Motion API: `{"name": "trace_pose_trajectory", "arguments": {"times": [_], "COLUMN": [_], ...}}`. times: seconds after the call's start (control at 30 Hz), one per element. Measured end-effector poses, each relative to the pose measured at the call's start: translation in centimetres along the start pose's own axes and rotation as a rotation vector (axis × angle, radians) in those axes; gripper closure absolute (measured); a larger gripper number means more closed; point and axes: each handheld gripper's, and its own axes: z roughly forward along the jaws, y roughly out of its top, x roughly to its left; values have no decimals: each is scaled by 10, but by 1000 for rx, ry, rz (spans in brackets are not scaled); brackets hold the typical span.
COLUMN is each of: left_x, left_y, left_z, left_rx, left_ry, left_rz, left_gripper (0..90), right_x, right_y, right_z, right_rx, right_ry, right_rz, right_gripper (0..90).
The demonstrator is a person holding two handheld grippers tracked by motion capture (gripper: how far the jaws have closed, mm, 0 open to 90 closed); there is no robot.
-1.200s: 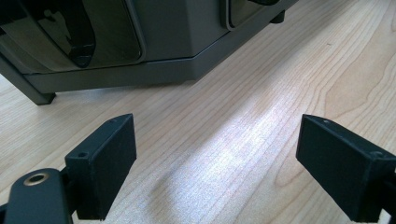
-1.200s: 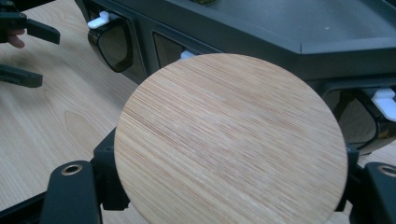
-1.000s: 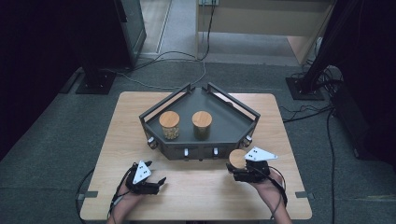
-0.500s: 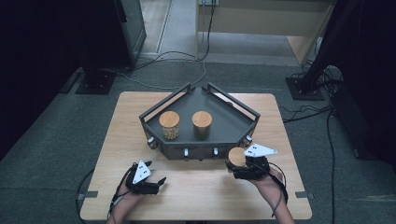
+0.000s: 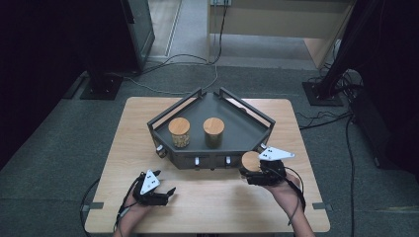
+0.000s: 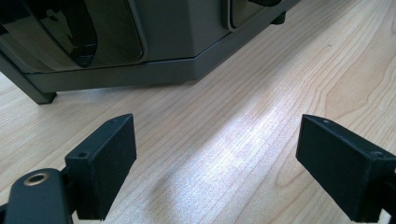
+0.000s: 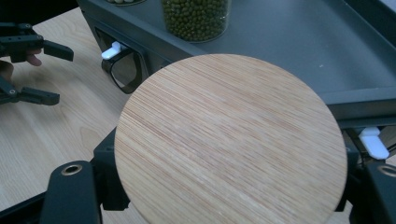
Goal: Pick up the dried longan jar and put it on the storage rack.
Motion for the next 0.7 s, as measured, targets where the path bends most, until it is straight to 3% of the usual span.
{"name": "trace_pose_trajectory", "arguments": {"times": [0.37, 0.7], "left_x": [0, 1], "left_y": [0, 0], "left_z": [0, 0], "left_rx": [1, 0], "left_ry": [0, -3], "left_rz": [-1, 1], "left_gripper": [121, 121], "right_x": [-2, -2], "right_y": [12, 21], "right_z": [0, -2], "right_rx": [27, 10], "right_ry": [10, 14], "right_rz": [-3, -12], "right_gripper": [256, 256]}}
